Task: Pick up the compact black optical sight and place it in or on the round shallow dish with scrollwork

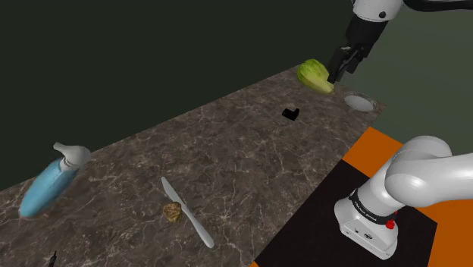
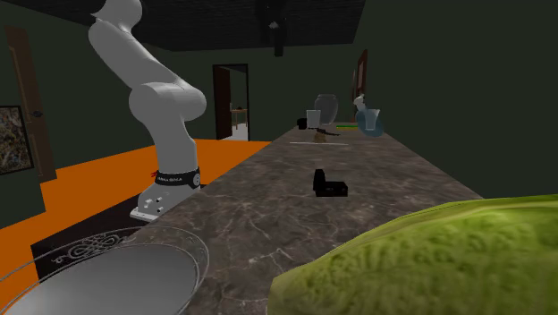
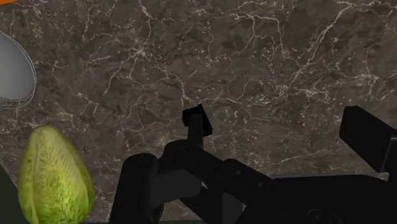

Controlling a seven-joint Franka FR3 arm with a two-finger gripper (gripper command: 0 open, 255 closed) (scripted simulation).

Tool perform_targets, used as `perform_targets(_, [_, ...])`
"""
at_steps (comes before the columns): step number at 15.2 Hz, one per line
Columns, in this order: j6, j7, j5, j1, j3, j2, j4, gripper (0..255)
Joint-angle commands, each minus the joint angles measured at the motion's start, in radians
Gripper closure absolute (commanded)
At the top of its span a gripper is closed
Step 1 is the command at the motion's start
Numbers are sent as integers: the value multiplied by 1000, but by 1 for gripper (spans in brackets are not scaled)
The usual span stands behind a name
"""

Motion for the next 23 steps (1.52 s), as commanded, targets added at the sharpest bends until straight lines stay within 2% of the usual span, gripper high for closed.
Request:
perform_targets(1, [0,0,0,0,0,0,0,0])
perform_targets(7, [203,-110,-50,3,-74,62,-134,0])
perform_targets(12, [381,-197,-90,1,-136,162,-206,0])
perform_targets(17, [564,-282,-122,-1,-195,303,-240,0])
perform_targets(23, [775,-389,-135,3,-259,518,-227,0])
